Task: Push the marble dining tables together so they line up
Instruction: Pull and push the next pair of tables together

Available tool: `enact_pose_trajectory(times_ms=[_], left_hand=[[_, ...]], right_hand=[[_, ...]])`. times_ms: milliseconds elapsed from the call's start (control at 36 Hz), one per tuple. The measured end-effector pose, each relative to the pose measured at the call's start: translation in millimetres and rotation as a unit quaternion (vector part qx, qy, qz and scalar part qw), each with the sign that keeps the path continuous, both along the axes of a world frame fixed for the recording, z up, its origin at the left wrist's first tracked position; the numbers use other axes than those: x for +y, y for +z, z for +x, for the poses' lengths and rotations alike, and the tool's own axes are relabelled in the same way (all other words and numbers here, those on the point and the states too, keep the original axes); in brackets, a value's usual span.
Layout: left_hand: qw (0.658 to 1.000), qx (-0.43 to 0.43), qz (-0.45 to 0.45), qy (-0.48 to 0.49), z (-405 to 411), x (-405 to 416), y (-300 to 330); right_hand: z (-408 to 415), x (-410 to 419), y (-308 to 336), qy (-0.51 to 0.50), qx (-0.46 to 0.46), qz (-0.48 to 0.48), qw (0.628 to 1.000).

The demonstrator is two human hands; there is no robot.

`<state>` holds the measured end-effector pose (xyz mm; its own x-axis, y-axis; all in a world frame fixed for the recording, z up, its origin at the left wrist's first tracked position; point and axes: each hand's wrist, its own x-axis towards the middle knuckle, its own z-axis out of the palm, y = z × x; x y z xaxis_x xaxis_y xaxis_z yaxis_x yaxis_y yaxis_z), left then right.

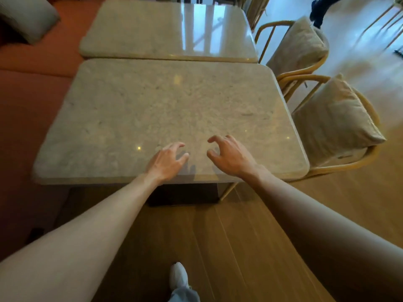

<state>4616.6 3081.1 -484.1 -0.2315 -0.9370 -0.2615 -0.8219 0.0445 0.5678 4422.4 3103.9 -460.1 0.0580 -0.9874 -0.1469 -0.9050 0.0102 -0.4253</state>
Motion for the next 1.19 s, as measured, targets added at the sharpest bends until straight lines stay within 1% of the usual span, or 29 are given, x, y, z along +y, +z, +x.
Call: enact_pose_trajectory(times_ms=[139, 222, 250, 306, 472, 556, 639, 778, 889, 972, 1056, 1194], left_hand=[[0.996, 0.014, -0.007, 0.085, 89, 27, 23], [0.989, 0.026, -0.036, 0.138, 136, 41, 37], [0.986, 0.025, -0.047, 0.156, 162, 49, 44], [0.983, 0.020, -0.068, 0.170, 198, 56, 52], [0.975, 0.008, -0.092, 0.200, 286, 63, 60], [0.976, 0.006, -0.101, 0.194, 320, 53, 49], [0.980, 0.000, -0.110, 0.167, 349, 33, 27], [0.990, -0.007, -0.112, 0.084, 381, -12, -28], [0.991, 0.003, -0.131, 0.030, 382, -40, -60], [0.985, 0.005, -0.170, -0.003, 371, -55, -77], [0.972, 0.003, -0.230, -0.035, 361, -63, -92], [0.964, -0.021, -0.264, -0.035, 356, -69, -115]], right_hand=[[83, 0, 26, 0.061, -0.056, 0.012, 0.997], [126, 0, 35, 0.088, -0.089, 0.003, 0.992], [151, 2, 39, 0.102, -0.102, -0.001, 0.990], [184, 5, 43, 0.118, -0.117, -0.006, 0.986], [272, 10, 41, 0.167, -0.097, -0.005, 0.981], [310, 5, 31, 0.176, -0.076, -0.002, 0.981], [347, -8, 12, 0.165, -0.046, 0.002, 0.985], [401, -34, -33, 0.094, -0.012, 0.021, 0.995], [425, -47, -64, 0.056, 0.024, 0.023, 0.998], [435, -55, -86, 0.020, 0.071, -0.008, 0.997], [436, -60, -105, 0.011, 0.119, -0.064, 0.991], [428, -66, -127, -0.001, 0.117, -0.155, 0.981]])
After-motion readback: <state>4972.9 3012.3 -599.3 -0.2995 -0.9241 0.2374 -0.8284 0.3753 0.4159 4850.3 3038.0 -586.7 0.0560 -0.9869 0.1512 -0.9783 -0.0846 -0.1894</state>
